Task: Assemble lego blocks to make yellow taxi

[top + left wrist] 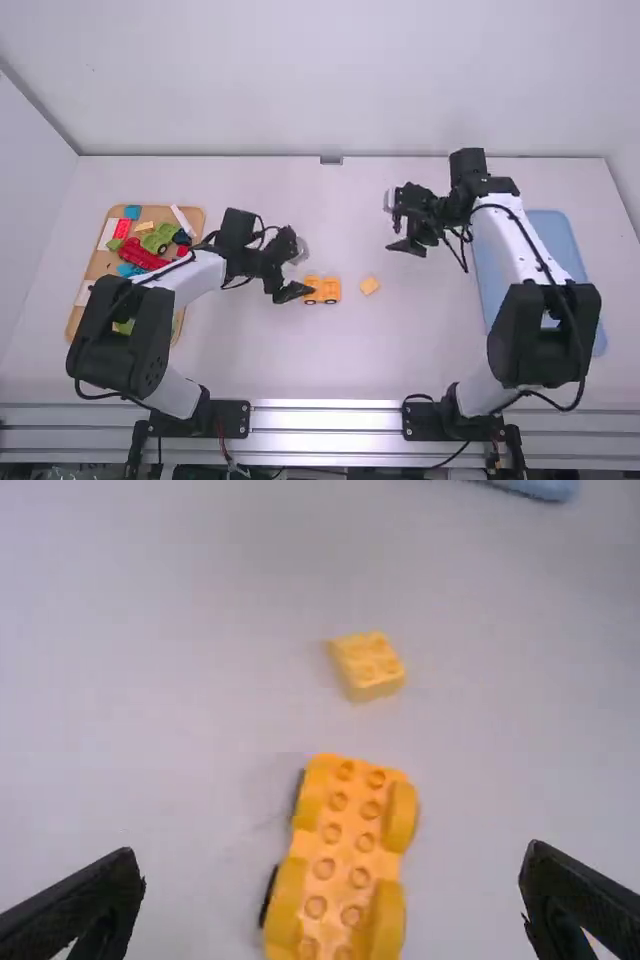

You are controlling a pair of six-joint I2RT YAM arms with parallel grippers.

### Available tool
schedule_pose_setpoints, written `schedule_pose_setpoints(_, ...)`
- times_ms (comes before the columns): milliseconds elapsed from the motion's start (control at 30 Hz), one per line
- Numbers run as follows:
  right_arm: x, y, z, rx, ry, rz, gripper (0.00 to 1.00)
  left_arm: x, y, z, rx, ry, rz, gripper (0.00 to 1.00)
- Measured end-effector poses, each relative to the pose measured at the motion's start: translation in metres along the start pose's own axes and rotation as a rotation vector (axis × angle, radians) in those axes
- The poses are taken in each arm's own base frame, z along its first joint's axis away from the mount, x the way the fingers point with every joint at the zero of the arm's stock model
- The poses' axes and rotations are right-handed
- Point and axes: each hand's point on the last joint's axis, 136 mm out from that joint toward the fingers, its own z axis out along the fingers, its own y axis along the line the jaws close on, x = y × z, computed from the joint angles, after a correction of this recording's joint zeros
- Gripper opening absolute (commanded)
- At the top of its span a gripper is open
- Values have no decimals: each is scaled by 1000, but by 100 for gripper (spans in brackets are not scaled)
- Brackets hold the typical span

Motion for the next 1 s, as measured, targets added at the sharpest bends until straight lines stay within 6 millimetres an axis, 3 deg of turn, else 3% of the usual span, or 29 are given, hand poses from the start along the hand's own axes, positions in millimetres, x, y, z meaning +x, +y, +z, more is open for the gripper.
schedule_pose_setpoints(133, 22, 15, 23, -80, -75, -27, 99, -8, -9, 0, 48, -55, 131, 99)
schedule_pose_setpoints(233, 36, 32, 60, -186, -138, -43, 99, -3, -10, 7, 74, -75, 172, 99)
schedule_pose_setpoints(267, 36, 33, 61, -192, -139, -44, 98, -2, -10, 7, 75, -75, 172, 99)
schedule_pose_setpoints(333, 50, 58, 85, -309, -141, -22, 99, 5, -13, 11, 101, -72, 157, 99)
schedule_pose_setpoints(467, 62, 79, 96, -432, -111, -33, 100, 4, -16, 11, 115, -86, 163, 99)
schedule_pose_setpoints(800, 87, 82, 107, -484, -91, -114, 93, 2, -18, 11, 124, -102, 164, 99)
schedule_pose_setpoints(1000, 95, 80, 111, -439, -144, -138, 78, -3, -20, 10, 139, -132, 169, 99)
